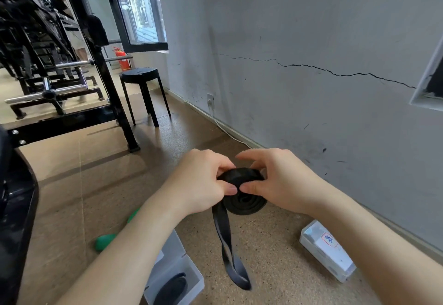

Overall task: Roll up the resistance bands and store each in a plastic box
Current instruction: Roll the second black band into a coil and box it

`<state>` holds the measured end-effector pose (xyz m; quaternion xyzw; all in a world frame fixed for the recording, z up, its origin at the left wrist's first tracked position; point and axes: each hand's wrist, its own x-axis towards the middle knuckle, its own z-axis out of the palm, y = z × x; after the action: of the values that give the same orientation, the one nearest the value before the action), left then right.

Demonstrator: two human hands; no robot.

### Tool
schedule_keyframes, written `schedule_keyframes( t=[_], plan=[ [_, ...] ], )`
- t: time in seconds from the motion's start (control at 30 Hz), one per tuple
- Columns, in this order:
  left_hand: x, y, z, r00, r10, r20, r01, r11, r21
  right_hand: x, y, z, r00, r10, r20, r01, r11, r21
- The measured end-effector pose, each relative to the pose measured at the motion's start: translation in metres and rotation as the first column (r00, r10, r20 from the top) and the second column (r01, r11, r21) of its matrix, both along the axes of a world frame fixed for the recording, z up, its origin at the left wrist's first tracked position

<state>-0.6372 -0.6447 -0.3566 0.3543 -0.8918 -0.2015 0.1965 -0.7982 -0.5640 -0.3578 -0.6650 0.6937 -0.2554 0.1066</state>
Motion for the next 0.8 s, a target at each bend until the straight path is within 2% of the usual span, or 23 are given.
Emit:
schedule_keyframes(
  t=[0.13, 0.2, 0.27, 0.47, 0.8],
  plan=[
    [0.003, -0.003, -0.004, 0.990, 0.065, -0.127, -0.047, 0.989, 0.137, -0.001, -0.001, 0.000, 0.999, -0.028, -0.030, 0.027, 0.999, -0.031],
    [0.004, -0.006, -0.006, 0.984, 0.097, -0.151, -0.076, 0.987, 0.140, -0.002, -0.001, 0.000, 0.999, -0.045, -0.014, 0.044, 0.998, -0.052],
    [0.006, -0.008, -0.005, 0.987, 0.092, -0.131, -0.076, 0.989, 0.123, -0.002, -0.001, 0.000, 0.998, -0.058, 0.014, 0.059, 0.996, -0.070],
    [0.011, -0.010, 0.003, 0.998, 0.044, 0.051, -0.045, 0.999, 0.013, 0.000, -0.003, 0.001, 0.997, -0.061, 0.044, 0.064, 0.996, -0.067],
    [0.016, -0.014, -0.002, 0.998, -0.055, 0.023, 0.054, 0.998, 0.028, 0.000, -0.006, 0.001, 0.958, -0.050, 0.281, 0.067, 0.996, -0.050]
  ],
)
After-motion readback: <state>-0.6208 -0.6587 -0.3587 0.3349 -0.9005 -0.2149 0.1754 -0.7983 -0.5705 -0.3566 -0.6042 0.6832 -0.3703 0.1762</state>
